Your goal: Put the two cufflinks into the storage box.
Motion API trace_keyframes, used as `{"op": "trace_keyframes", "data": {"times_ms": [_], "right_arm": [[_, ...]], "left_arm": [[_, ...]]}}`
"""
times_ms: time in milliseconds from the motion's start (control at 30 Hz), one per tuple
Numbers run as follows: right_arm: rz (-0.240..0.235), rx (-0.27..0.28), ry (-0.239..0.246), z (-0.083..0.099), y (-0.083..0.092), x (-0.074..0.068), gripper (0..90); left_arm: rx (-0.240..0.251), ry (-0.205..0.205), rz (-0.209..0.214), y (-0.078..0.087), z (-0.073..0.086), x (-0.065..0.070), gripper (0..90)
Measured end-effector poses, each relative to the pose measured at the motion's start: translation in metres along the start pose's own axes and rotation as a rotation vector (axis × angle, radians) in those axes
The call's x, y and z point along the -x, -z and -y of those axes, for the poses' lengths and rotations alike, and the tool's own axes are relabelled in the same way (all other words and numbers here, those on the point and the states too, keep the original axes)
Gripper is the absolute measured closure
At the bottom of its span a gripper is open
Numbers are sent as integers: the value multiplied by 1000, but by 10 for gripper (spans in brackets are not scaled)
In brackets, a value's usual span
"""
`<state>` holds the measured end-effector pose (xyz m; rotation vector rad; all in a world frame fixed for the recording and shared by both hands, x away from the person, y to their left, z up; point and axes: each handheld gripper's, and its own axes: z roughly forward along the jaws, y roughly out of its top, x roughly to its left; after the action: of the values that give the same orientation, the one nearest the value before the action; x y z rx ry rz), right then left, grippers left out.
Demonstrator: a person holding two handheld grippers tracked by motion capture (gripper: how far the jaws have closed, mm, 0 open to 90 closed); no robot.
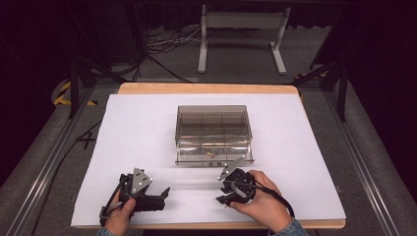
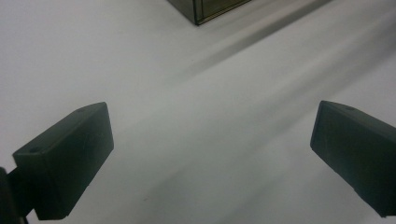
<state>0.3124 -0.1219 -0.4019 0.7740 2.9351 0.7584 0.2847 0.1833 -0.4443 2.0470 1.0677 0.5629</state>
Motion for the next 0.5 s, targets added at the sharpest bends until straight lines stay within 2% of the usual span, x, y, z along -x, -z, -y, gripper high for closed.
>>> {"op": "trace_keyframes", "data": {"times_ms": [500], "right_arm": [[18,-75,-42,5,-14,3,689]], "left_arm": [[-2,-1,1,0,0,0,1]]}}
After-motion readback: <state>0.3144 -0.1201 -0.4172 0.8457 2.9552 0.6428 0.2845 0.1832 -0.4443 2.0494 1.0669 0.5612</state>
